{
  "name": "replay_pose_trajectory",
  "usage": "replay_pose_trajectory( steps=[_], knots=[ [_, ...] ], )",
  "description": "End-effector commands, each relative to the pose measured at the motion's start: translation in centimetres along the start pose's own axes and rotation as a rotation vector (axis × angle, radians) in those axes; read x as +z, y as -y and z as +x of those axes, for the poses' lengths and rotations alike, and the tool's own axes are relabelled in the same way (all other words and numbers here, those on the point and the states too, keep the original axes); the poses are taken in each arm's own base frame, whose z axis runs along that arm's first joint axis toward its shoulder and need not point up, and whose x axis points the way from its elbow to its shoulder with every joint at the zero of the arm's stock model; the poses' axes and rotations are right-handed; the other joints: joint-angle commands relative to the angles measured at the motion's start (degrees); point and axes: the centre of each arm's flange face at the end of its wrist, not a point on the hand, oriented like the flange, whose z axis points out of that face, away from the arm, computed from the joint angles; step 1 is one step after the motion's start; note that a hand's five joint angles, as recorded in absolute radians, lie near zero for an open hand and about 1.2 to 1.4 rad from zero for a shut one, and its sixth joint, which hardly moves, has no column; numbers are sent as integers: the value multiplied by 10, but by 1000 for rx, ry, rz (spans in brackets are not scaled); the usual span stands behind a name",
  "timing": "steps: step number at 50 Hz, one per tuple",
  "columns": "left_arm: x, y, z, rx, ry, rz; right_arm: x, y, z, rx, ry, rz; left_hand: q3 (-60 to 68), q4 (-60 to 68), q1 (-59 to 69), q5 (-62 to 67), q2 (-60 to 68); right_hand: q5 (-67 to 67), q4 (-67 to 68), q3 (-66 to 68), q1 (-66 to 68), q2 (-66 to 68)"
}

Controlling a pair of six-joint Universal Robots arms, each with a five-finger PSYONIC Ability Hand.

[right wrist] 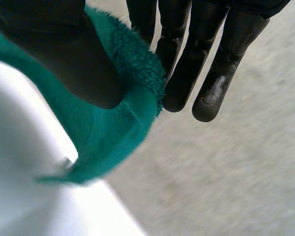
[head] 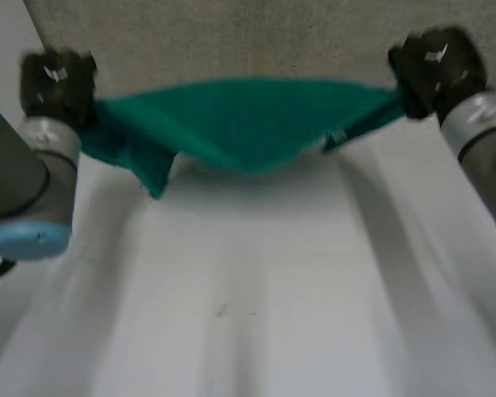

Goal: Fold the towel.

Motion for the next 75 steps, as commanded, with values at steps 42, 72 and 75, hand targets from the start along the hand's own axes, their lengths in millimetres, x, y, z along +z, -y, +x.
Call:
replay_pose_trajectory(
  steps=[42, 72, 75],
  knots=[
    [-53, -92, -1, -94, -279, -622, -32, -110, 2, 62, 57, -332, -431, -434, -400, -393, -434, 139, 119, 124, 251, 131],
    [-13, -122, 16, -108, -284, -742, -34, -129, -12, 33, 106, -383, -359, -361, -327, -321, -362, 139, 119, 124, 251, 131],
    [-14, -125, 16, -103, -276, -750, -33, -129, -12, 32, 106, -382, -314, -316, -282, -276, -317, 139, 119, 124, 251, 131]
  ],
)
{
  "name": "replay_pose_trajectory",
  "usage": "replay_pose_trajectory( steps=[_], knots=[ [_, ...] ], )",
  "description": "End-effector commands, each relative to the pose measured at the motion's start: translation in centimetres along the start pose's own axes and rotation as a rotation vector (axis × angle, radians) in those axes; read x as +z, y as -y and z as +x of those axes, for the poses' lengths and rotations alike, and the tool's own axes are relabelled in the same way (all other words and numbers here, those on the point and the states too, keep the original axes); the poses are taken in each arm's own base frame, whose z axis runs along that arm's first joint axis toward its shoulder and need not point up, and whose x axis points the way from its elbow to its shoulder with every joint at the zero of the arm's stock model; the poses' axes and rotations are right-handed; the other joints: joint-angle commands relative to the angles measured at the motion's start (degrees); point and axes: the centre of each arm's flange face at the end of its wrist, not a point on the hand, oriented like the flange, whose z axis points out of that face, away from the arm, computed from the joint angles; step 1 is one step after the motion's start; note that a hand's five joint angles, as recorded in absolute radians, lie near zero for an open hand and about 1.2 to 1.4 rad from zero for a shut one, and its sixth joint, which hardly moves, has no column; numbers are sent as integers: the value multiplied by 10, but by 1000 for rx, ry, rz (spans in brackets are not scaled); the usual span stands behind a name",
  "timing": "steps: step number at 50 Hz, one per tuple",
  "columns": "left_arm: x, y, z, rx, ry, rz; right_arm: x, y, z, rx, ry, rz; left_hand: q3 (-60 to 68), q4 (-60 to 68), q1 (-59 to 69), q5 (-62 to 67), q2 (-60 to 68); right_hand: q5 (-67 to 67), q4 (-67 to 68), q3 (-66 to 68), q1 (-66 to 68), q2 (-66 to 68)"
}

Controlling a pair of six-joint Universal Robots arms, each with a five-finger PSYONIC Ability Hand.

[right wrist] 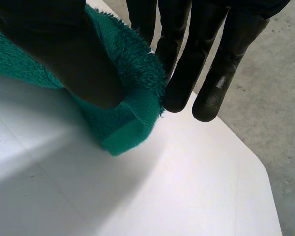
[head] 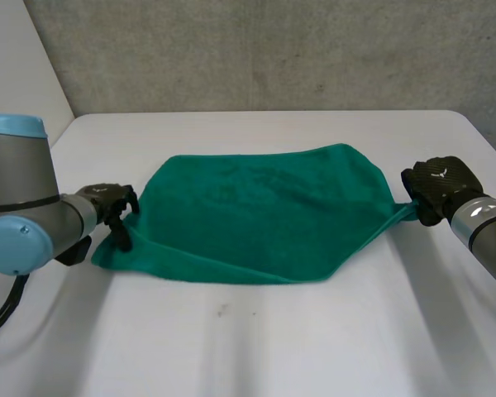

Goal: Fold the towel.

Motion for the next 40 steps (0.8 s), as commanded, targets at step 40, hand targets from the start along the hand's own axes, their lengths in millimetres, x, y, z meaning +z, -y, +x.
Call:
replay_pose_trajectory(
  steps=[40],
  knots=[
    [-167, 11, -6, 97, -24, 158, -110, 38, 47, -304, 198, -410, 532, 529, 533, 528, 533, 139, 119, 124, 251, 131]
  ],
)
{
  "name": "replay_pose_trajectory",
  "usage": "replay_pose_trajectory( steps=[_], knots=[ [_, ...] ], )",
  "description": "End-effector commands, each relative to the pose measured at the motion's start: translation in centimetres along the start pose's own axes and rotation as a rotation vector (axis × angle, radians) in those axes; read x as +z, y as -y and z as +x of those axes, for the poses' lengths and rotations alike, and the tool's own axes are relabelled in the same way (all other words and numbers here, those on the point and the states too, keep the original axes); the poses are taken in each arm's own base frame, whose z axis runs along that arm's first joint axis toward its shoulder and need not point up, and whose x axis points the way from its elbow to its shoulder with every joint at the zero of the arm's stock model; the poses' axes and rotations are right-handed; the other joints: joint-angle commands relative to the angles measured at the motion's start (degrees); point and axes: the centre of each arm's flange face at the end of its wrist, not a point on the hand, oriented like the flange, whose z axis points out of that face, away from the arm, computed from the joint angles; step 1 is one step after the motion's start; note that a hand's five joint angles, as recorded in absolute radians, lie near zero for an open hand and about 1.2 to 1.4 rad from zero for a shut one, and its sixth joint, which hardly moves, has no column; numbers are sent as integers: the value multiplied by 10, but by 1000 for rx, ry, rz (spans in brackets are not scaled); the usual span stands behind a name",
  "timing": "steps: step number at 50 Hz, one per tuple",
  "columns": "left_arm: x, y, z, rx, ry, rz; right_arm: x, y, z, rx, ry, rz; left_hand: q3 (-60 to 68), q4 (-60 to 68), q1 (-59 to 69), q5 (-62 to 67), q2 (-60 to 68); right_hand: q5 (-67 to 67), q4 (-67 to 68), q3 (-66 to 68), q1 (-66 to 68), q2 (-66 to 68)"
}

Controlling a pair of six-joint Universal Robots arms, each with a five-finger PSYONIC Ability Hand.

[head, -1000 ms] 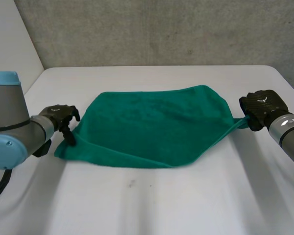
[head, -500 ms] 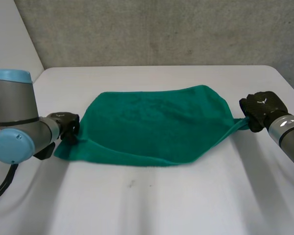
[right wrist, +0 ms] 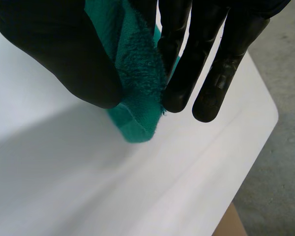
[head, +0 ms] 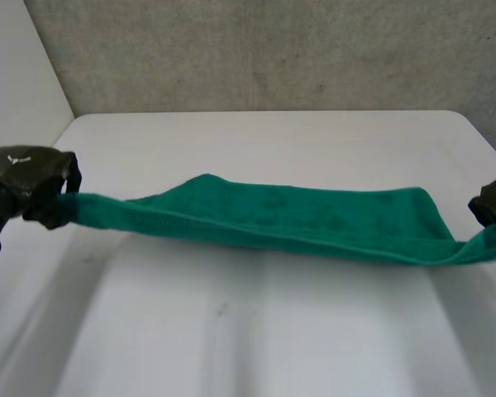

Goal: Fold the towel.

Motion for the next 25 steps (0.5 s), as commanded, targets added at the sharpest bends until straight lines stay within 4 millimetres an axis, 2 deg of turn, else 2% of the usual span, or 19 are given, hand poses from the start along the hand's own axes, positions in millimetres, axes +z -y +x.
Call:
replay_pose_trajectory(
  steps=[1, 3, 5, 6, 8, 11, 12, 13, 15, 16, 17, 18, 19, 20, 21, 22, 23, 24, 25],
  knots=[
    [7, -33, 13, -2, -86, -86, 12, -13, -16, -10, 73, -47, 120, 117, 158, 142, 117, 139, 119, 124, 251, 131],
    [20, -46, 15, -7, -98, -130, 23, -18, -20, -4, 98, -65, 120, 117, 158, 142, 117, 139, 119, 124, 251, 131],
    [46, -68, 21, -7, -123, -205, 42, -26, -25, 0, 132, -94, 120, 117, 158, 142, 117, 139, 119, 124, 251, 131],
    [51, -72, 21, -9, -125, -218, 47, -28, -26, 2, 143, -101, 120, 117, 158, 142, 117, 139, 119, 124, 251, 131],
    [62, -74, 21, -7, -122, -224, 55, -29, -28, 0, 149, -108, 120, 117, 158, 142, 117, 139, 119, 124, 251, 131],
    [86, -67, 18, 4, -96, -209, 67, -20, -23, -21, 105, -81, 120, 117, 158, 142, 117, 139, 119, 124, 251, 131],
    [86, -67, 18, 4, -96, -209, 69, -15, -20, -27, 84, -63, 120, 117, 158, 142, 117, 139, 119, 124, 251, 131],
    [101, -44, 18, 29, -70, -132, 71, -1, -12, -25, 33, -20, 120, 117, 158, 142, 117, 139, 119, 124, 251, 131],
    [107, -19, 18, 46, -43, -51, 72, 16, 2, -14, -36, 39, 120, 117, 158, 142, 117, 139, 119, 124, 251, 131],
    [107, -18, 18, 46, -42, -51, 72, 25, 10, -6, -74, 73, 120, 117, 158, 142, 117, 139, 119, 124, 251, 131],
    [112, 25, 10, 59, 17, 91, 69, 46, 31, 26, -165, 156, 120, 117, 158, 142, 117, 139, 119, 124, 251, 131],
    [112, 25, 10, 59, 18, 92, 66, 56, 44, 46, -215, 204, 120, 117, 158, 142, 117, 139, 119, 124, 251, 131],
    [111, 42, 8, 63, 36, 150, 62, 67, 57, 72, -270, 259, 120, 117, 158, 142, 117, 139, 119, 124, 251, 131],
    [107, 76, 2, 59, 79, 271, 52, 88, 82, 128, -375, 374, 120, 117, 158, 142, 117, 139, 119, 124, 251, 131],
    [102, 110, -7, 51, 130, 409, 45, 97, 94, 157, -425, 437, 120, 117, 158, 142, 117, 139, 119, 124, 251, 131],
    [98, 126, -11, 45, 153, 481, 38, 107, 106, 187, -473, 505, 120, 117, 158, 142, 117, 139, 119, 124, 251, 131],
    [98, 126, -11, 45, 153, 482, 38, 107, 106, 187, -473, 505, 120, 117, 158, 142, 117, 139, 119, 124, 251, 131],
    [94, 141, -15, 36, 175, 556, 23, 127, 132, 275, -576, 682, 120, 117, 158, 142, 117, 139, 119, 124, 251, 131],
    [82, 168, -22, 10, 212, 694, 17, 131, 138, 304, -601, 741, 120, 117, 158, 142, 117, 139, 119, 124, 251, 131]
  ],
)
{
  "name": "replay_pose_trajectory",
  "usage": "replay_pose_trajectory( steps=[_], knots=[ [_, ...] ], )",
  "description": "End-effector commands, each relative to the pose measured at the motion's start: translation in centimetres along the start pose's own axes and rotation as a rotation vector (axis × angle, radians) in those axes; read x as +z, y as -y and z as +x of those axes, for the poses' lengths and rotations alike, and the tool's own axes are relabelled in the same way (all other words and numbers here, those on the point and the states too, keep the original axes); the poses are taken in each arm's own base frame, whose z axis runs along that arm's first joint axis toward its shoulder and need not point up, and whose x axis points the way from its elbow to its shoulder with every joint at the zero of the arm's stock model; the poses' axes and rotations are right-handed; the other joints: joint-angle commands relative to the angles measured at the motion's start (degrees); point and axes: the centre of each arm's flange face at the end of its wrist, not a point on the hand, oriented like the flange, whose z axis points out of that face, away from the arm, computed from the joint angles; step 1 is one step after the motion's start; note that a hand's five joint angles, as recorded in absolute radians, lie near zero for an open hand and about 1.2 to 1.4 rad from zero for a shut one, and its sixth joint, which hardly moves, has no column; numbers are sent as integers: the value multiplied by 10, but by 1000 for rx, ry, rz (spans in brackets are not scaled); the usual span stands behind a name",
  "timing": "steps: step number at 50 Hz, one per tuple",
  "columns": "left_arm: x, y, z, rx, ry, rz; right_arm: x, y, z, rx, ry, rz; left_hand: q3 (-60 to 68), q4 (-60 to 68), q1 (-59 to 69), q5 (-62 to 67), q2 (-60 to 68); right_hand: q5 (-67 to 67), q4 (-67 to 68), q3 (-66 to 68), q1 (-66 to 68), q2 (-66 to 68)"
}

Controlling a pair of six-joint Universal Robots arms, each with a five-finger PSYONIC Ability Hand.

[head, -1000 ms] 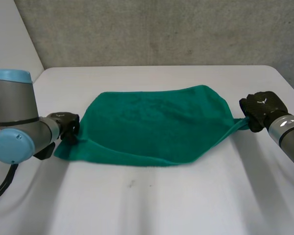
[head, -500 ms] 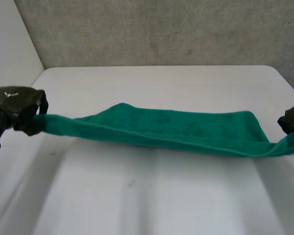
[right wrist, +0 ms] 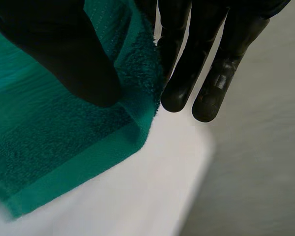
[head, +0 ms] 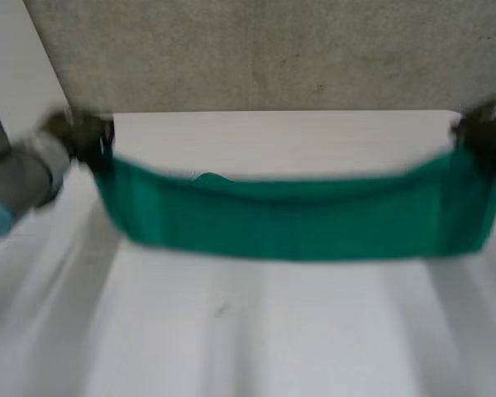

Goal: Fold the towel.

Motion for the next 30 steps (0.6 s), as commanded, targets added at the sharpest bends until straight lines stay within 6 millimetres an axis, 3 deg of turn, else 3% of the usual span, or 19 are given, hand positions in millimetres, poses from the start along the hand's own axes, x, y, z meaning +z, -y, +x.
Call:
replay_pose_trajectory(
  steps=[1, 2, 4, 7, 10, 12, 14, 16, 20, 22, 23, 25, 27, 30],
  knots=[
    [-21, 151, -43, -59, 224, 631, -14, 93, 100, 287, -407, 558, 118, 117, 158, 142, 115, 139, 119, 124, 251, 131],
    [-33, 168, -50, -87, 262, 724, -19, 98, 106, 305, -435, 607, 118, 117, 158, 142, 115, 139, 119, 124, 251, 131],
    [-40, 179, -57, -125, 302, 797, -39, 112, 116, 337, -482, 729, 118, 117, 158, 142, 115, 139, 119, 124, 251, 131],
    [-34, 165, -53, -144, 290, 752, -51, 111, 109, 328, -467, 739, 118, 117, 158, 142, 115, 139, 119, 124, 251, 131],
    [-28, 153, -48, -150, 270, 715, -51, 108, 105, 330, -454, 727, 118, 117, 158, 142, 115, 139, 119, 124, 251, 131],
    [-18, 125, -43, -168, 239, 635, -37, 90, 82, 340, -367, 662, 118, 117, 158, 142, 115, 139, 119, 124, 251, 131],
    [-16, 118, -42, -174, 232, 616, -22, 71, 55, 344, -271, 593, 118, 117, 158, 142, 115, 139, 119, 124, 251, 131],
    [-11, 106, -38, -184, 217, 587, -19, 66, 48, 342, -249, 578, 118, 117, 158, 142, 115, 139, 119, 124, 251, 131],
    [6, 46, -17, -197, 147, 448, 0, 38, 10, 336, -144, 473, 118, 117, 158, 142, 115, 139, 119, 124, 251, 131],
    [12, 27, -9, -193, 119, 404, 11, 24, -12, 334, -88, 414, 118, 117, 158, 142, 115, 139, 119, 124, 251, 131],
    [17, 8, -1, -191, 92, 362, 17, 18, -20, 333, -69, 391, 118, 117, 158, 142, 115, 139, 119, 124, 251, 131],
    [21, -10, 7, -189, 68, 321, 21, 13, -27, 333, -53, 369, 118, 117, 158, 142, 115, 139, 119, 124, 251, 131],
    [25, -36, 20, -182, 38, 261, 43, -15, -70, 312, 48, 260, 118, 117, 158, 142, 115, 139, 119, 124, 251, 131],
    [28, -64, 30, -178, 13, 188, 53, -32, -90, 291, 98, 192, 118, 117, 158, 142, 115, 139, 119, 124, 251, 131]
  ],
)
